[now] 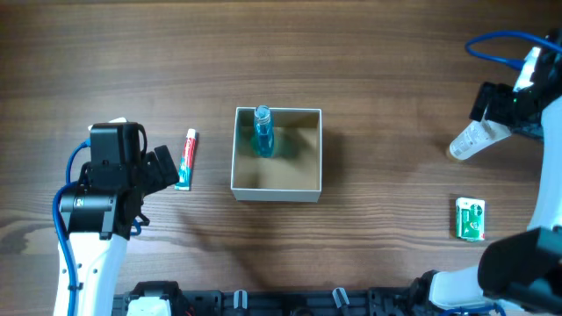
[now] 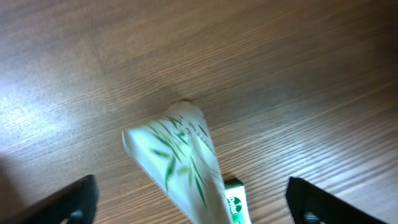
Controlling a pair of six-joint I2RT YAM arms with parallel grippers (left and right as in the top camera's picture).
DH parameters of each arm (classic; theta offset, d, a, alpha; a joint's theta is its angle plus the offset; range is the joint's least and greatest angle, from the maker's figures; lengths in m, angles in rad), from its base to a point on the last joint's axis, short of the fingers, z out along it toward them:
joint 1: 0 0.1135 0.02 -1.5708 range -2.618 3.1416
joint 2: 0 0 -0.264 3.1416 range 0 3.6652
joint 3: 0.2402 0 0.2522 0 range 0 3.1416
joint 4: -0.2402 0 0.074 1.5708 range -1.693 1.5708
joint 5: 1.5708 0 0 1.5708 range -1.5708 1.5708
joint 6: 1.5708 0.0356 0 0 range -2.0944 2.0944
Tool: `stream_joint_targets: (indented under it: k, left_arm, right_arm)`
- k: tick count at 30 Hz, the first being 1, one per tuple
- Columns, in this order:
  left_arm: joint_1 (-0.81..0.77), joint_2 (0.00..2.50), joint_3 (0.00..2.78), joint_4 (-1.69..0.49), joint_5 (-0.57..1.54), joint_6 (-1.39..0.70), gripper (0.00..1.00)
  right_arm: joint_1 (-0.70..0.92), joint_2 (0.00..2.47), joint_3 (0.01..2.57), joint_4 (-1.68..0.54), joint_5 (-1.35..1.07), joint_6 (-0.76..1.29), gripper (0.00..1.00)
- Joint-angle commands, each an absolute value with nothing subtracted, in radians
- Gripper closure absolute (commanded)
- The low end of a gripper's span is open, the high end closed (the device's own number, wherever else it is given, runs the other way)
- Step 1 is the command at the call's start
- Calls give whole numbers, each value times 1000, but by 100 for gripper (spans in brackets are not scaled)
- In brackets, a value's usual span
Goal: Pack container
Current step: 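Grasp the white lotion tube with the right gripper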
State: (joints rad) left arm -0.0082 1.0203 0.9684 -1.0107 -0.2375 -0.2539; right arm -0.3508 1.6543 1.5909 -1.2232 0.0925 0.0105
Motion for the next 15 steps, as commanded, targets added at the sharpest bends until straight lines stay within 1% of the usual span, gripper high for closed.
stream_joint_targets:
  k: [1, 2, 3, 4, 6, 8, 9, 10, 11, 15]
  left_arm:
    - [-6, 1021, 989, -1011, -229, -270, 0]
    - [-6, 1021, 989, -1010, -229, -270, 0]
    - [-6, 1021, 989, -1011, -229, -270, 0]
    - [-6, 1021, 989, -1010, -229, -270, 0]
    - [-6, 1021, 989, -1011, -229, -270, 0]
    - [-6, 1021, 989, -1011, -229, -270, 0]
    - [-6, 1021, 989, -1011, -229, -270, 0]
    - [-6, 1021, 989, -1011, -229, -270, 0]
    - [-6, 1021, 989, -1011, -229, -270, 0]
    - [-6, 1021, 989, -1011, -229, -270, 0]
  right_arm:
    - [-354, 1689, 1559, -1221, 57, -1, 23]
    - [-354, 1695, 1552, -1221, 57, 0, 34]
    - [-354, 1697, 1546, -1220, 54, 0, 41]
    - [-354, 1700, 1544, -1219, 50, 0, 43]
    - [-354, 1703, 1543, -1216, 50, 1, 59]
    - [-354, 1703, 1543, -1214, 50, 3, 78]
    - [-354, 1703, 1543, -1214, 50, 4, 85]
    - [-354, 1703, 1543, -1214, 50, 4, 94]
    - [-354, 1703, 1543, -1214, 50, 4, 96]
    - [-354, 1703, 1543, -1214, 46, 29, 96]
